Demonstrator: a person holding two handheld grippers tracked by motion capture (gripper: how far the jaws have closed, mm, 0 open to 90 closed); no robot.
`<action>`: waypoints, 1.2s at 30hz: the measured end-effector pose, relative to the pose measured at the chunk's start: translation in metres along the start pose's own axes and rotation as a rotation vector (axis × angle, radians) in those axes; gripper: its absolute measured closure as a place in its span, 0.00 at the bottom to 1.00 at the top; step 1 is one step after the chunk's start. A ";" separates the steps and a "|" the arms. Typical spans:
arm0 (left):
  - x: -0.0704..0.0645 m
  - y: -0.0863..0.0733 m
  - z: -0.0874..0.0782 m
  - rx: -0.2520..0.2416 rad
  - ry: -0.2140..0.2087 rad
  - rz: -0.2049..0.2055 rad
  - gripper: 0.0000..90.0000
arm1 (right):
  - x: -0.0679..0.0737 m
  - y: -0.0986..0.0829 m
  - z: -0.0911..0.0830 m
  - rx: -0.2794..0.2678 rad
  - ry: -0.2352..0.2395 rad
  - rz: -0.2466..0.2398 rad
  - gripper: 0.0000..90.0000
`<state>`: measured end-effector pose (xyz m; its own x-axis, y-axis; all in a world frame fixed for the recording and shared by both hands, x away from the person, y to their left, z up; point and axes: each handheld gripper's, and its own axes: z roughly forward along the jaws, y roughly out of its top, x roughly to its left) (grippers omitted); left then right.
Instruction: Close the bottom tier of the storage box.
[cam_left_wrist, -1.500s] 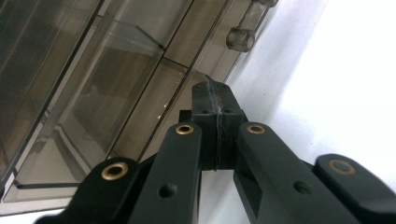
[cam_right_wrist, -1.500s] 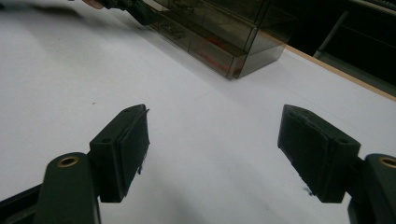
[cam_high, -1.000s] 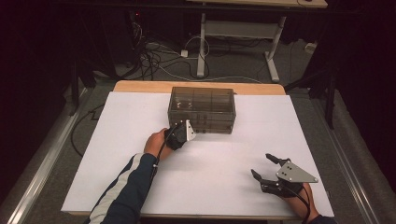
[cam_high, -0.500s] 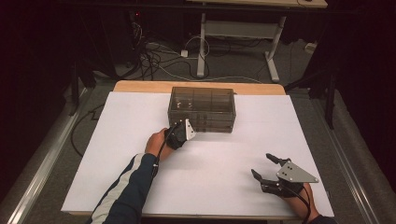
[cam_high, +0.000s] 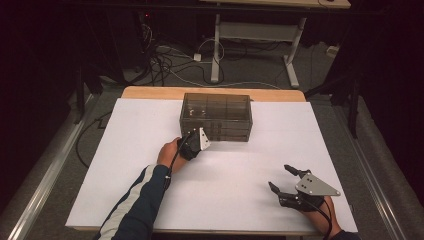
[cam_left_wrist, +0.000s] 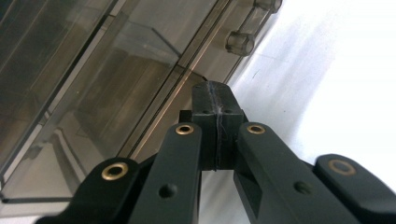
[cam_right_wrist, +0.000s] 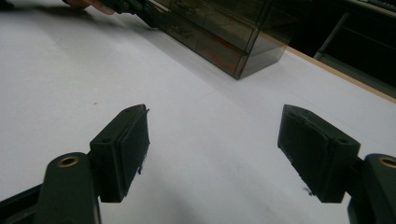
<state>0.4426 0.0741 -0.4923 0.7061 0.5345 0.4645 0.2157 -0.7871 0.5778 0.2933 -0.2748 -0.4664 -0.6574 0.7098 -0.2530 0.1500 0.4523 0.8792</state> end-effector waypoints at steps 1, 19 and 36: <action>0.000 0.000 0.000 -0.001 0.001 0.001 0.97 | 0.000 0.000 0.000 0.000 0.000 0.002 0.28; -0.002 0.000 0.005 -0.001 0.002 -0.003 0.97 | 0.001 0.000 0.001 0.004 0.004 -0.004 0.28; 0.001 0.003 -0.008 -0.034 0.017 -0.005 0.97 | 0.004 0.002 0.003 0.013 0.014 -0.007 0.28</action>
<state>0.4388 0.0742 -0.4848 0.6934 0.5437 0.4729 0.1962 -0.7739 0.6022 0.2932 -0.2691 -0.4674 -0.6686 0.6991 -0.2537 0.1544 0.4642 0.8722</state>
